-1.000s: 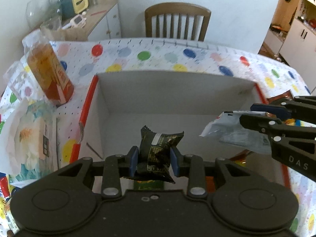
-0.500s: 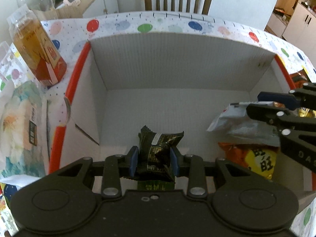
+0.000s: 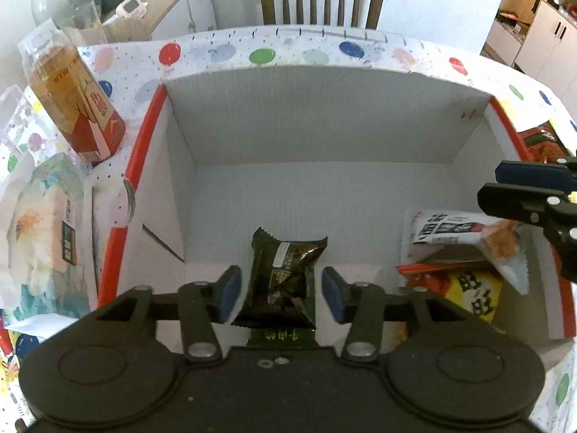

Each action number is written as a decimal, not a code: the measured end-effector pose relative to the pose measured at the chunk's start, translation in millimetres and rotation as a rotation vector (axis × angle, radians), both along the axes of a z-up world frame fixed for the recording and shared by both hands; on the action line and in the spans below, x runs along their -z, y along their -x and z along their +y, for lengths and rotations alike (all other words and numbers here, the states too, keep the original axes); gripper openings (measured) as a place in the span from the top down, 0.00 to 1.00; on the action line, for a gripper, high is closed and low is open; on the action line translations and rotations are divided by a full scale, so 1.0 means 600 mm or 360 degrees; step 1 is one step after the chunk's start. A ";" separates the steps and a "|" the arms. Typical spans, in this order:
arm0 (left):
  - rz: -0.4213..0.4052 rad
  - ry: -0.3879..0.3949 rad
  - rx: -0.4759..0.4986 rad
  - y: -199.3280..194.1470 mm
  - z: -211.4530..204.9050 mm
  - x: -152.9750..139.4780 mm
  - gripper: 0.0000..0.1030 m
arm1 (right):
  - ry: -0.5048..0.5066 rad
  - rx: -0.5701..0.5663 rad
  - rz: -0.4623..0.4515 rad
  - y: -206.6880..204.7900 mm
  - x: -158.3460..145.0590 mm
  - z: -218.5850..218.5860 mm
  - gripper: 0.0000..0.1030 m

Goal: Organize snacks
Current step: 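Carry both snacks over the white box and open both tools to release them, then move both open tools over the snack pile beside the box, then grasp the blue packet with the right tool, then carry the blue packet into the white box and open the right tool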

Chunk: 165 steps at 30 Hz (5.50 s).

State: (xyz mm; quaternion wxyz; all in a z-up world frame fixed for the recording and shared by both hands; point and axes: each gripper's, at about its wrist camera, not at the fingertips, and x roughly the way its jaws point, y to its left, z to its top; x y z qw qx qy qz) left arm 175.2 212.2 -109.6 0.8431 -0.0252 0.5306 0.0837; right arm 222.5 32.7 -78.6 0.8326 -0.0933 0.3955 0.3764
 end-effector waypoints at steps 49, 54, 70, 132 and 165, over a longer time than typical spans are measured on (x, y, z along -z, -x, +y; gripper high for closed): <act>-0.0517 0.0045 0.0371 0.009 -0.332 -0.126 0.00 | -0.0060 0.0473 -0.0035 0.023 -0.011 -0.427 0.10; -0.0487 0.0032 0.0369 -0.014 -0.365 -0.103 0.00 | -0.0064 0.0517 0.0020 -0.018 0.005 -0.468 0.10; -0.0336 -0.0042 0.0342 -0.099 -0.408 -0.023 0.01 | -0.0108 0.0633 0.0224 -0.139 0.062 -0.497 0.10; -0.0090 0.0188 0.0322 -0.166 -0.386 0.035 0.72 | -0.0272 0.0801 0.0501 -0.183 0.103 -0.488 0.73; -0.0321 0.0318 0.0223 -0.022 -0.320 -0.119 0.73 | -0.0365 0.0358 0.0290 -0.011 -0.058 -0.373 0.73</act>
